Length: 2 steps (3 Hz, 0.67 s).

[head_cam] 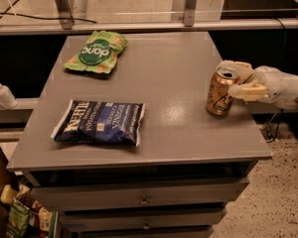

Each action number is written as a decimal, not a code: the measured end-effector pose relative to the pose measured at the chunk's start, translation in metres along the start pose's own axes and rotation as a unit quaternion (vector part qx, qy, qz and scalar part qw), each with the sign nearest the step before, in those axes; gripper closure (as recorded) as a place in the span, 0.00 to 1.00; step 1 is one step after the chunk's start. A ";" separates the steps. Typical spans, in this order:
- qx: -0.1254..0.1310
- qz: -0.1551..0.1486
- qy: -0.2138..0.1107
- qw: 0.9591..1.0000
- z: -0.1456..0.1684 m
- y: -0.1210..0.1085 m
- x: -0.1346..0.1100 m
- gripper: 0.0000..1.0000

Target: Place orange can upright

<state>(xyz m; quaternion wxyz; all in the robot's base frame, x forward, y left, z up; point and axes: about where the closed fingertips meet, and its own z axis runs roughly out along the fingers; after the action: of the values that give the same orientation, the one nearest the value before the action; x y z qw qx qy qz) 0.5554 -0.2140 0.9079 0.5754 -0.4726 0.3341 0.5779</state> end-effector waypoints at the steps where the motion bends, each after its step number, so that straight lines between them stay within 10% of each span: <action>1: -0.004 0.005 0.003 1.000 0.002 0.000 -0.001 0.36; 2: -0.006 0.009 0.002 1.000 0.004 0.003 -0.002 0.12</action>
Offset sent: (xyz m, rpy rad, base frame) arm -0.0344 -0.0047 -0.0085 -0.0341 -0.0143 0.1087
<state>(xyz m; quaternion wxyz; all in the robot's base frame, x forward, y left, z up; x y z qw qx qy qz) 0.5516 -0.2114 0.9106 0.5665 -0.4742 0.3357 0.5844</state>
